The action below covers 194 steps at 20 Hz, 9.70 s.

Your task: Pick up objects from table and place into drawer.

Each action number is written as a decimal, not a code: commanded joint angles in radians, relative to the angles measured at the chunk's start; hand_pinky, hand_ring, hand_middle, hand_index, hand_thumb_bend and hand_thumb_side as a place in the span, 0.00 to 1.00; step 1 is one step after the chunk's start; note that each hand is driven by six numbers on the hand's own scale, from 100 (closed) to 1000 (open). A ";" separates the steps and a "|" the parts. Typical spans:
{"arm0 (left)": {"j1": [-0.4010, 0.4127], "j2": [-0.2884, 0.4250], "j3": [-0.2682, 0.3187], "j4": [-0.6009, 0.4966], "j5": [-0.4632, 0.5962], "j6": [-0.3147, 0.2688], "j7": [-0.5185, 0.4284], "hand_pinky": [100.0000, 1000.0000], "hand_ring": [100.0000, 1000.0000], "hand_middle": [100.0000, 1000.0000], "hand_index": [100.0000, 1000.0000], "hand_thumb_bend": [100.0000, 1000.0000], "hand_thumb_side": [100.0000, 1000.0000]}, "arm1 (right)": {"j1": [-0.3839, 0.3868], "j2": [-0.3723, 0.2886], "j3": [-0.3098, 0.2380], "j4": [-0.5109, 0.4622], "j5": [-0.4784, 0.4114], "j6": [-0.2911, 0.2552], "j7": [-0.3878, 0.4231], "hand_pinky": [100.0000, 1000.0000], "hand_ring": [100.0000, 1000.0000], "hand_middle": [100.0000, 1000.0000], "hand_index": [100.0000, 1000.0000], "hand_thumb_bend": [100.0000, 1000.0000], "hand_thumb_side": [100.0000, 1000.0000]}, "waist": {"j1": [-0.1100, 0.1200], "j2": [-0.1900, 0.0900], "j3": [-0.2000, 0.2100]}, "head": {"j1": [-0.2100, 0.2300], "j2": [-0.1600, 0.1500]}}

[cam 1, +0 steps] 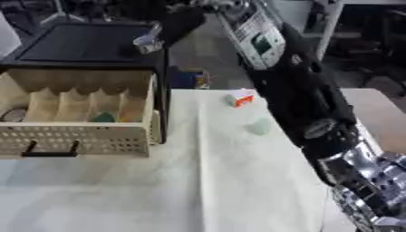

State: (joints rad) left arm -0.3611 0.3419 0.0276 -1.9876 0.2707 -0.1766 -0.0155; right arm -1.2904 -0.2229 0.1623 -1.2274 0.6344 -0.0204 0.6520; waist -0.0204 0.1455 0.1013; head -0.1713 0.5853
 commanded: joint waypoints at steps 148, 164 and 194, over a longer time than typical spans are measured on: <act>-0.131 0.656 -0.334 0.196 -0.670 0.078 -0.678 0.27 0.57 0.57 0.90 0.00 1.00 | 0.666 -0.206 -0.260 -0.671 -0.544 0.115 -0.898 0.65 0.66 0.65 0.86 0.00 1.00 | 0.067 0.073 -0.108 | 0.159 -0.058; -0.220 0.622 -0.338 0.288 -0.678 0.060 -0.657 0.28 0.57 0.57 0.91 0.00 1.00 | 0.664 -0.209 -0.259 -0.671 -0.546 0.115 -0.890 0.65 0.66 0.64 0.86 0.00 1.00 | 0.072 0.080 -0.118 | 0.156 -0.065; -0.418 0.488 -0.334 0.521 -0.647 0.039 -0.669 0.24 0.53 0.55 0.91 0.00 1.00 | 0.658 -0.201 -0.263 -0.677 -0.553 0.120 -0.883 0.66 0.66 0.64 0.86 0.00 1.00 | 0.070 0.095 -0.136 | 0.167 -0.088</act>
State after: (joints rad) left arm -0.7590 0.8135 -0.3256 -1.4703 -0.3793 -0.1361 -0.6822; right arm -0.6159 -0.4137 -0.0926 -1.8843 0.0858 0.0978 -0.2299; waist 0.0522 0.2543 -0.0343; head -0.0065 0.5079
